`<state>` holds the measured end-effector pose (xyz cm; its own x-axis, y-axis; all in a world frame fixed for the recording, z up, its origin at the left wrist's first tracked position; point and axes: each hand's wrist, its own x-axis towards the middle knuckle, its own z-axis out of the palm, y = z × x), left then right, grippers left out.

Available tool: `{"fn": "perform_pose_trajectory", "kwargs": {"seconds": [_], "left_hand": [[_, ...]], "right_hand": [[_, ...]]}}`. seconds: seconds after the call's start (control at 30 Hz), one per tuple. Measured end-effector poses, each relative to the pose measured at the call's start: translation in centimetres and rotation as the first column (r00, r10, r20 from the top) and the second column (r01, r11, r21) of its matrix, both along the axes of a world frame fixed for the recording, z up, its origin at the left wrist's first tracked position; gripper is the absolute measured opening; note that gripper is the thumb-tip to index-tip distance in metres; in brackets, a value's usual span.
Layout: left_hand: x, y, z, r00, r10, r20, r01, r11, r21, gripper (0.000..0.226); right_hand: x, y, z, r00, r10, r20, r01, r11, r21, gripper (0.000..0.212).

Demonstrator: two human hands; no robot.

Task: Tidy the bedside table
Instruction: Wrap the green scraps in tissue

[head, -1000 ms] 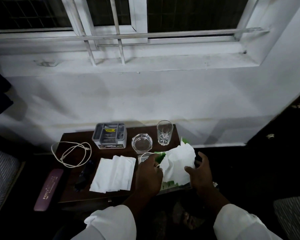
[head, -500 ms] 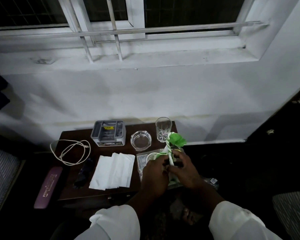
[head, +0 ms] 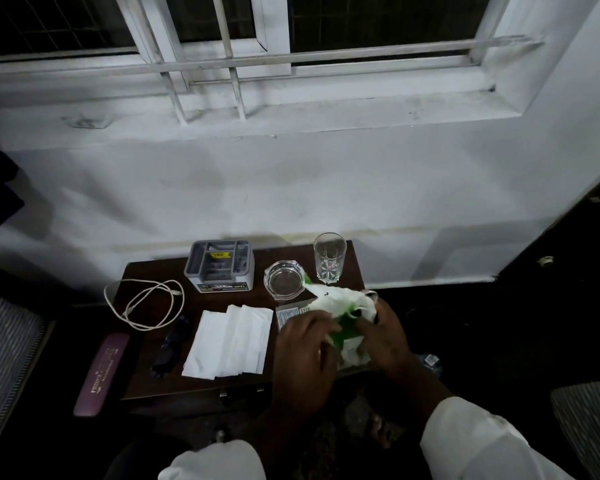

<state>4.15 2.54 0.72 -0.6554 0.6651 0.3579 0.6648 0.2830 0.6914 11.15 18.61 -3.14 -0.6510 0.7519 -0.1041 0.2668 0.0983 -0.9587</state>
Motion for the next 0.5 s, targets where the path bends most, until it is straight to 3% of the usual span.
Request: {"fn": "perform_pose_trajectory", "kwargs": {"seconds": [0.07, 0.17, 0.23, 0.3, 0.37, 0.47, 0.5], "left_hand": [[-0.3, -0.8, -0.3, 0.994, 0.100, 0.042, -0.099, 0.995, -0.031, 0.030], [-0.9, -1.4, -1.3, 0.898, 0.330, 0.292, -0.256, 0.930, -0.264, 0.037], [-1.6, -1.4, -1.8, 0.804, 0.449, 0.390, -0.277, 0.863, -0.423, 0.043], [-2.1, -1.2, -2.1, 0.755, 0.484, 0.442, -0.251, 0.836, -0.487, 0.045], [-2.2, -0.8, -2.2, 0.716, 0.501, 0.486, -0.242, 0.831, -0.500, 0.048], [-2.1, -0.4, -2.5, 0.639, 0.540, 0.548, -0.260, 0.822, -0.506, 0.053], [-2.1, -0.3, -2.6, 0.621, 0.543, 0.566, -0.262, 0.824, -0.503, 0.055]], "right_hand": [[0.2, 0.5, -1.0, 0.995, -0.075, 0.064, 0.080, 0.994, -0.073, 0.031], [0.4, 0.7, -2.0, 0.982, -0.057, 0.180, 0.050, 0.998, 0.042, 0.031], [0.4, 1.1, -2.6, 0.960, -0.076, 0.269, 0.039, 0.990, 0.139, 0.031], [0.4, 1.5, -2.6, 0.894, -0.113, 0.434, -0.006, 0.965, 0.262, 0.010], [0.5, 1.7, -2.8, 0.815, -0.107, 0.570, -0.051, 0.966, 0.254, 0.024], [0.7, 1.6, -2.7, 0.901, -0.098, 0.423, 0.019, 0.982, 0.187, 0.012], [0.8, 1.5, -2.7, 0.928, -0.092, 0.361, 0.016, 0.978, 0.207, 0.021]]}}
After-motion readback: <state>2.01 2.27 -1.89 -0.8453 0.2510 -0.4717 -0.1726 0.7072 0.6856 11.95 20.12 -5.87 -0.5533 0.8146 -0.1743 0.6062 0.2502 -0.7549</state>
